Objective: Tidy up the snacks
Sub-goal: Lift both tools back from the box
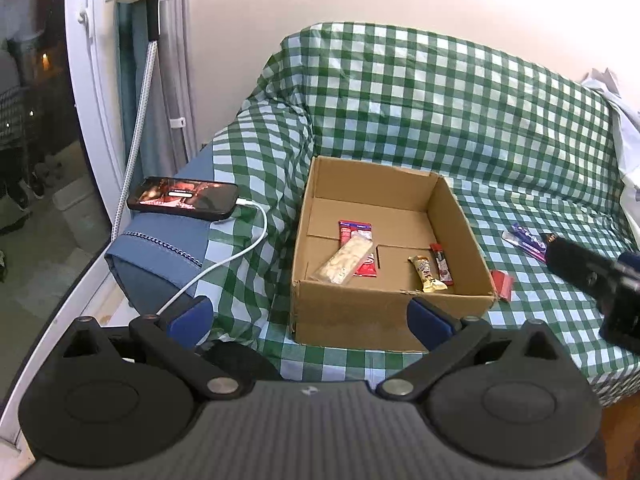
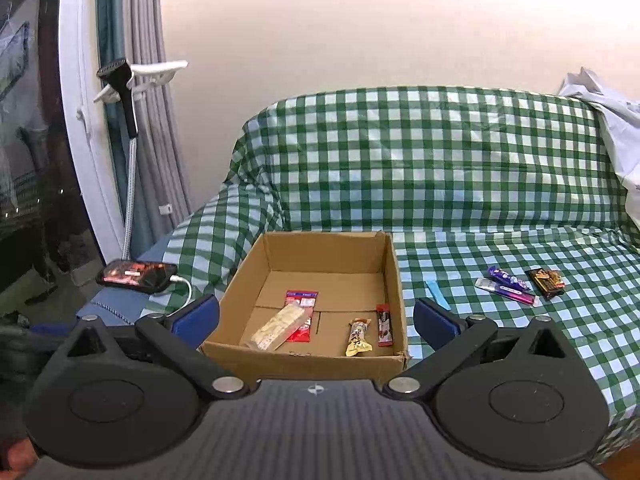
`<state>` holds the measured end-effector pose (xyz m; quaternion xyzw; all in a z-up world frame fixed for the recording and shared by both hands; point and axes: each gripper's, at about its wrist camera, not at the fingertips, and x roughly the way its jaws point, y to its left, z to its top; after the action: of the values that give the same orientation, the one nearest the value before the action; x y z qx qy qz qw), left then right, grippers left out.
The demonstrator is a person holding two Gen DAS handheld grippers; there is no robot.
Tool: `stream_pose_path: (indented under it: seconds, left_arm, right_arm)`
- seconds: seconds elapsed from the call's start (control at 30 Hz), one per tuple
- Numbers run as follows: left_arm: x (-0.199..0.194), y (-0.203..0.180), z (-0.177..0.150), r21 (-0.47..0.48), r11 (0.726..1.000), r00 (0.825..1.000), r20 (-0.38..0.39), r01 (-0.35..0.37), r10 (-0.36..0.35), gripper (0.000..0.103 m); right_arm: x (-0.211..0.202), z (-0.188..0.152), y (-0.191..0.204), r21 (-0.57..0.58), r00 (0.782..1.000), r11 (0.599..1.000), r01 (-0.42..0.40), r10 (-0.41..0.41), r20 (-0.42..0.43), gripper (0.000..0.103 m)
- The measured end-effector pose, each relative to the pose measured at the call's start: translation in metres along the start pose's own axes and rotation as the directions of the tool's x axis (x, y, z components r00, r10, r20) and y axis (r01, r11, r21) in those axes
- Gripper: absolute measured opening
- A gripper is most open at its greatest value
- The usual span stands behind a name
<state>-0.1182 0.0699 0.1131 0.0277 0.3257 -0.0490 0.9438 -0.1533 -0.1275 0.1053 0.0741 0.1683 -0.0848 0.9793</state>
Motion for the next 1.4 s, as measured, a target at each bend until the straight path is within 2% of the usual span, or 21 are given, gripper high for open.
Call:
stream_pose_path:
  seconds: [0.23, 0.77, 1.27, 1.4]
  left_arm:
    - [-0.017, -0.004, -0.002, 0.014, 1.000, 0.999, 0.038, 0.001, -0.002, 0.103]
    - [-0.015, -0.010, -0.004, 0.038, 0.999, 1.000, 0.022, 0.004, -0.005, 0.103]
    - [0.011, -0.016, -0.007, 0.067, 0.998, 0.998, -0.061, 0.014, -0.010, 0.103]
    - [0.023, -0.022, -0.005, 0.079, 0.997, 0.996, -0.085, 0.020, -0.013, 0.103]
  right_arm:
    - [-0.018, -0.002, 0.001, -0.005, 0.999, 1.000, -0.003, 0.003, 0.035, 0.102]
    - [-0.021, -0.005, -0.003, 0.021, 1.000, 1.000, 0.010, -0.011, 0.029, 0.102]
    - [0.000, -0.009, -0.014, 0.064, 0.999, 0.998, 0.029, -0.027, -0.017, 0.102]
    - [0.011, -0.009, -0.028, 0.082, 0.998, 0.995, 0.062, -0.060, -0.026, 0.102]
